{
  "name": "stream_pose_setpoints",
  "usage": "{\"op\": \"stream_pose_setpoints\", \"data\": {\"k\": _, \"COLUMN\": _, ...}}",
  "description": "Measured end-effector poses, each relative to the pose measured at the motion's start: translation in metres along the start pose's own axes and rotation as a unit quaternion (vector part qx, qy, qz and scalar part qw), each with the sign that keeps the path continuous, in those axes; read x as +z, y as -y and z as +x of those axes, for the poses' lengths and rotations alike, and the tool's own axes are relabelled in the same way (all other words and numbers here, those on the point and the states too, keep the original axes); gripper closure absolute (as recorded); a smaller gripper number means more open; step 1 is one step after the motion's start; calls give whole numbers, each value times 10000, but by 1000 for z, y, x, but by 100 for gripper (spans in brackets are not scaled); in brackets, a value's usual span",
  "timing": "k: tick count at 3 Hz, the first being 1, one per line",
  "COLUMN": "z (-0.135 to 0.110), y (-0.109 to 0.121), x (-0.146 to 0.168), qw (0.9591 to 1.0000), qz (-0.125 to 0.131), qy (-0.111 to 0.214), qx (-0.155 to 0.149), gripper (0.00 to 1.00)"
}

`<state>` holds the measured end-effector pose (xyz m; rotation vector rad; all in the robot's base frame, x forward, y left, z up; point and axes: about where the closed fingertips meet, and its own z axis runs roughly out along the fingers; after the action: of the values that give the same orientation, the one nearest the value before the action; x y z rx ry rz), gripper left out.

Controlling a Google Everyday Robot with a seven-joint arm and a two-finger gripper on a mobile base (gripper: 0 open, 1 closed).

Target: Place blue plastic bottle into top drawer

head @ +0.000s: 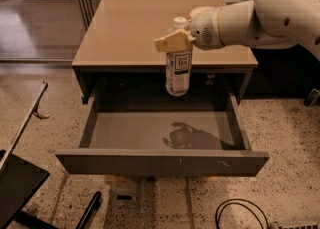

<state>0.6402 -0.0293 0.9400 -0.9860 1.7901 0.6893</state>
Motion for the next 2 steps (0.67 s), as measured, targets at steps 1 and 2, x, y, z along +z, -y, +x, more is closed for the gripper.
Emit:
{"op": "stream_pose_setpoints", "data": {"k": 1, "z": 65, "y": -4, "x": 1, "qw": 9977, "qz": 3, "qy": -366, "qx": 573, "gripper": 100}}
{"op": "stream_pose_setpoints", "data": {"k": 2, "z": 121, "y": -4, "x": 19, "qw": 9937, "qz": -29, "qy": -587, "qx": 956, "gripper": 100}}
